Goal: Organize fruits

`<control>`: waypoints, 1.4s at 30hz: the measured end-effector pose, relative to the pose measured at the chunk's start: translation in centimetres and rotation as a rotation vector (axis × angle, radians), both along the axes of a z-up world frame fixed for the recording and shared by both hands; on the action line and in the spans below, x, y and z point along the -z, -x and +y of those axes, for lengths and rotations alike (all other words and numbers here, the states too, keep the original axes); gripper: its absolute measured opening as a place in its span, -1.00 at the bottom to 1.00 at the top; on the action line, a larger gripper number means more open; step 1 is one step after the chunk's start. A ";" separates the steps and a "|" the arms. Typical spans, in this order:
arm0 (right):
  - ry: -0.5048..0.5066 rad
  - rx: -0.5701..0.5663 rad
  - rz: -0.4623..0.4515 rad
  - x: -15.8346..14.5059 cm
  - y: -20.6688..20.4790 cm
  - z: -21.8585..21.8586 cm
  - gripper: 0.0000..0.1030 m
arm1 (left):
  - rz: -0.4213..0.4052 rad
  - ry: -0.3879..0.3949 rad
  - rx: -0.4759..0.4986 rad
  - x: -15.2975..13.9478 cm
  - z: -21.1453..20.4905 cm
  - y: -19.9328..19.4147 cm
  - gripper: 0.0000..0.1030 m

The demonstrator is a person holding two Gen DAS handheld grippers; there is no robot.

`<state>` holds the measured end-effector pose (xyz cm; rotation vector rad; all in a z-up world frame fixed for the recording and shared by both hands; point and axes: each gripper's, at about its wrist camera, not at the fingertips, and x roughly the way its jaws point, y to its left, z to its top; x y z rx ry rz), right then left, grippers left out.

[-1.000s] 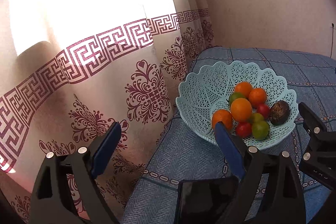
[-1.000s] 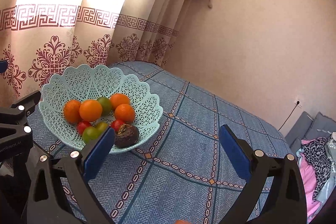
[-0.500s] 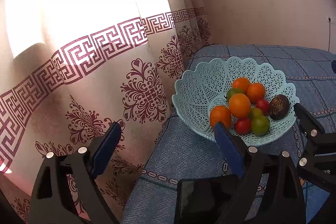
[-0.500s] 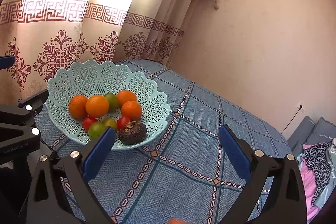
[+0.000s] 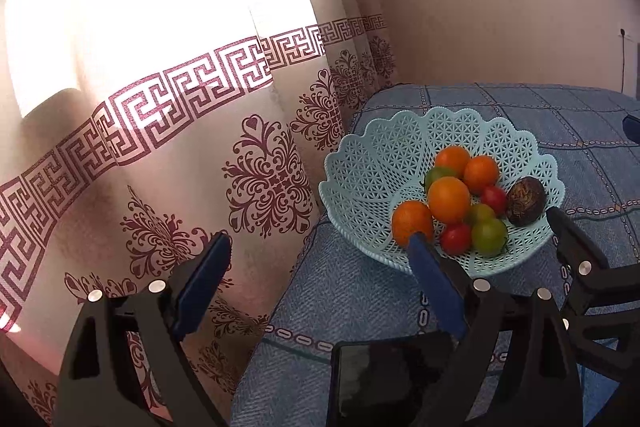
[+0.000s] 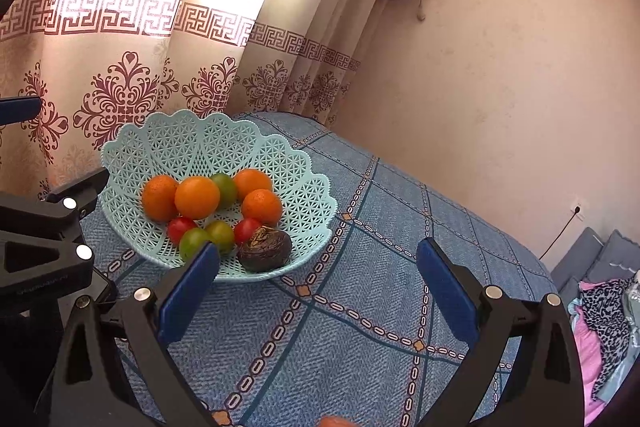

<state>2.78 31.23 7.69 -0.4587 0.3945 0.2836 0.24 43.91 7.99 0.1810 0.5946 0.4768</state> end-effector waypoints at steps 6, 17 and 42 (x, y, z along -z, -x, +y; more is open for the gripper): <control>0.006 -0.015 0.002 0.3 0.3 0.3 0.90 | -0.001 -0.001 -0.003 0.0 0.1 0.0 0.78; 0.006 -0.061 0.010 0.4 0.8 0.6 0.90 | 0.002 -0.005 0.000 0.2 0.0 0.0 0.78; -0.059 0.003 0.115 0.1 -1.1 -2.3 0.90 | -0.006 0.001 0.014 -0.6 -0.6 0.3 0.89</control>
